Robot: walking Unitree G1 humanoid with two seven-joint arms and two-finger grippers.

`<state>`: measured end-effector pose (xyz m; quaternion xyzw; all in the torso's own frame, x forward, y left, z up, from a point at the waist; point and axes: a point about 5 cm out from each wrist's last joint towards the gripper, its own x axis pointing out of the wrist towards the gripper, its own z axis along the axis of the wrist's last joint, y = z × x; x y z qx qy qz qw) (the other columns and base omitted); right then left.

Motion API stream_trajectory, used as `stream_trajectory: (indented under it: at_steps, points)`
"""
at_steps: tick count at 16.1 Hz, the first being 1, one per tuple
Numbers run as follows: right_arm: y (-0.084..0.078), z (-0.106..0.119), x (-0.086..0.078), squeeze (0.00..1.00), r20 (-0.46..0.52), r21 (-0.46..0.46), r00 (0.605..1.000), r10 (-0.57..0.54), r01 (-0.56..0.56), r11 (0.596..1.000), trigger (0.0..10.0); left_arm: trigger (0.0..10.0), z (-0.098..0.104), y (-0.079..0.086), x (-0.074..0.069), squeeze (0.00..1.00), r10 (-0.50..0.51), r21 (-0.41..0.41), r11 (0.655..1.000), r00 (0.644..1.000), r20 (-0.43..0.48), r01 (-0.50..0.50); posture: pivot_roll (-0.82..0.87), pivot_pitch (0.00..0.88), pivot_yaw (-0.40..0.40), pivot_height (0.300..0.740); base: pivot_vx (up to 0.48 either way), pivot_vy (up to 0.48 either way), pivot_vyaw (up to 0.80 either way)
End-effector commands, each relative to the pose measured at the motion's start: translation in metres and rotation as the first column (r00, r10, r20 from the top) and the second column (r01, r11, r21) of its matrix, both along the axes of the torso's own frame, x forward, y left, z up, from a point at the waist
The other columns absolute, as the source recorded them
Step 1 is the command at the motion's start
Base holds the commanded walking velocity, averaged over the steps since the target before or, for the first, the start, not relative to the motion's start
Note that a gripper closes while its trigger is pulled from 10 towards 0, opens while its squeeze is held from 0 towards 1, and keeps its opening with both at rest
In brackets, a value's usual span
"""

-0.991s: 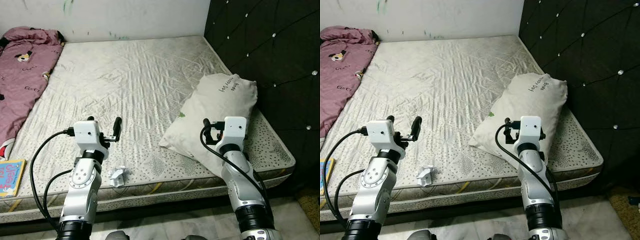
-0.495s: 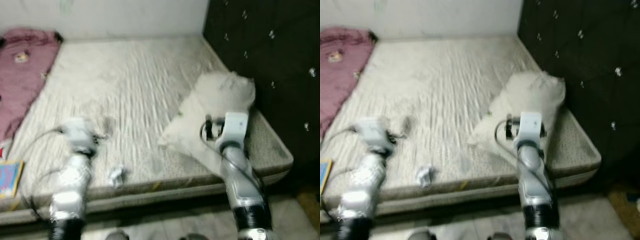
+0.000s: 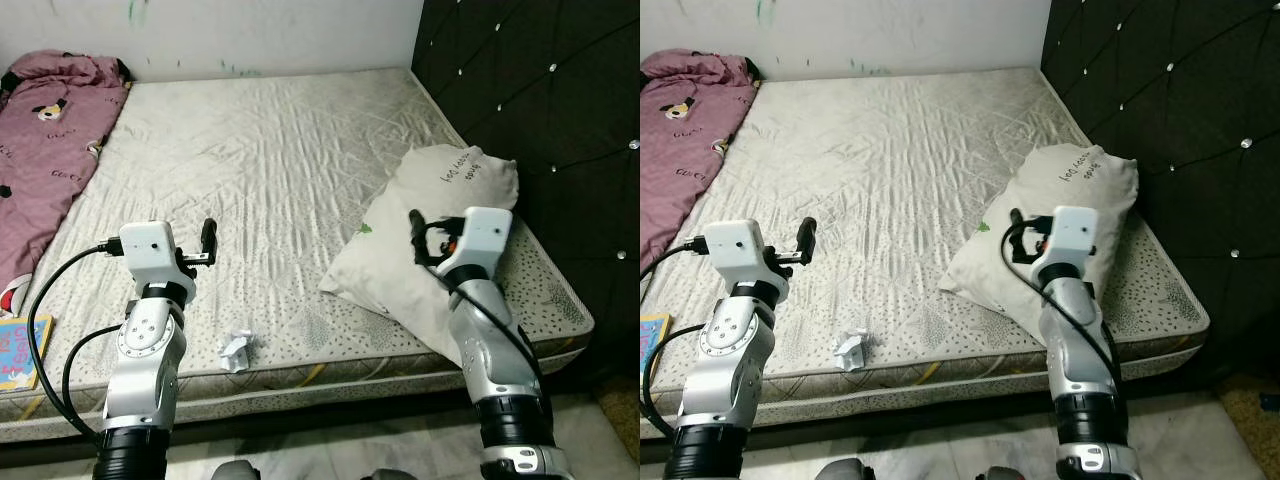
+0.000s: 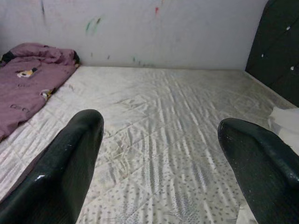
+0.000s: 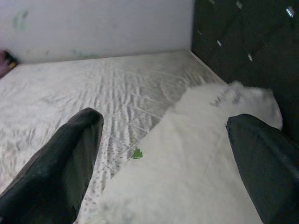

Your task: Clean up the room

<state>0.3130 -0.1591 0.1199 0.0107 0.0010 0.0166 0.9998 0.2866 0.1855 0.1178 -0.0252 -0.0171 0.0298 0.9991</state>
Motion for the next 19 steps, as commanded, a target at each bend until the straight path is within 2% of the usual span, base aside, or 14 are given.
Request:
stream_trajectory:
  at_steps: [1, 2, 3, 5, 7, 9, 11, 15, 16, 19]
  points:
    - [0.01, 0.006, -0.002, 0.0, 0.046, -0.019, 0.997, 0.057, -0.056, 0.998, 10.0, 10.0, 0.001, -0.004, -0.004, 0.0, -0.034, 0.005, 0.999, 0.999, 0.015, 0.034, 0.06, 0.0, 0.033, 0.74, 0.0, 0.0, 0.0]
    - [0.01, 0.005, -0.003, 0.0, 0.037, -0.006, 0.998, 0.049, -0.048, 0.999, 10.0, 10.0, 0.001, -0.004, -0.005, 0.0, -0.04, 0.003, 0.999, 0.999, 0.014, 0.04, 0.06, 0.0, 0.033, 0.74, 0.0, 0.0, 0.0]
    - [0.011, 0.005, -0.005, 0.0, 0.054, -0.078, 0.997, 0.063, -0.058, 0.995, 10.0, 10.0, -0.003, -0.005, -0.007, 0.0, -0.042, 0.001, 0.999, 0.999, 0.003, 0.042, 0.06, 0.0, 0.034, 0.74, 0.0, 0.0, 0.0]
    - [0.008, 0.002, -0.006, 0.0, 0.011, -0.042, 1.0, 0.016, -0.016, 0.999, 10.0, 10.0, -0.004, -0.006, -0.007, 0.0, -0.039, 0.008, 0.999, 0.999, -0.001, 0.039, 0.06, 0.0, 0.034, 0.74, 0.0, 0.0, 0.0]
    - [0.007, 0.0, -0.008, 0.0, 0.012, -0.089, 1.0, 0.012, -0.011, 0.996, 10.0, 10.0, -0.006, -0.008, -0.006, 0.0, -0.025, 0.009, 1.0, 1.0, -0.018, 0.025, 0.06, 0.0, 0.036, 0.74, 0.0, 0.0, 0.8]
    - [0.005, -0.004, -0.008, 0.0, -0.005, -0.051, 1.0, 0.0, -0.001, 0.999, 10.0, 10.0, -0.006, -0.012, -0.006, 0.0, -0.037, 0.036, 0.999, 0.999, -0.018, 0.038, 0.06, 0.0, 0.036, 0.74, 0.0, 0.0, 0.8]
    - [0.003, -0.007, -0.008, 0.0, -0.028, -0.034, 0.999, -0.022, 0.021, 0.999, 10.0, 10.0, -0.012, -0.016, -0.006, 0.0, -0.033, 0.0, 0.999, 0.998, -0.057, 0.033, 0.06, 0.0, 0.036, 0.74, 0.0, 0.0, 0.67]
    - [0.0, -0.021, -0.011, 0.0, -0.132, 0.042, 0.989, -0.062, 0.068, 0.997, 10.0, 10.0, -0.013, -0.021, -0.008, 0.0, -0.053, -0.051, 0.997, 0.997, -0.051, 0.05, 0.06, 0.0, 0.031, 0.74, 0.0, 0.0, 0.0]
    - [0.002, -0.024, -0.012, 0.0, -0.146, 0.029, 0.988, -0.046, 0.051, 0.998, 10.0, 10.0, -0.012, -0.019, -0.009, 0.0, -0.025, -0.049, 0.999, 0.999, -0.043, 0.023, 0.06, 0.0, 0.029, 0.74, 0.0, 0.0, 0.0]
    - [0.009, -0.019, -0.012, 0.0, -0.087, -0.04, 0.996, -0.002, -0.001, 0.999, 10.0, 10.0, -0.013, -0.02, -0.008, 0.0, -0.034, -0.052, 0.998, 0.998, -0.048, 0.031, 0.06, 0.0, 0.027, 0.74, 0.0, 0.0, 0.0]
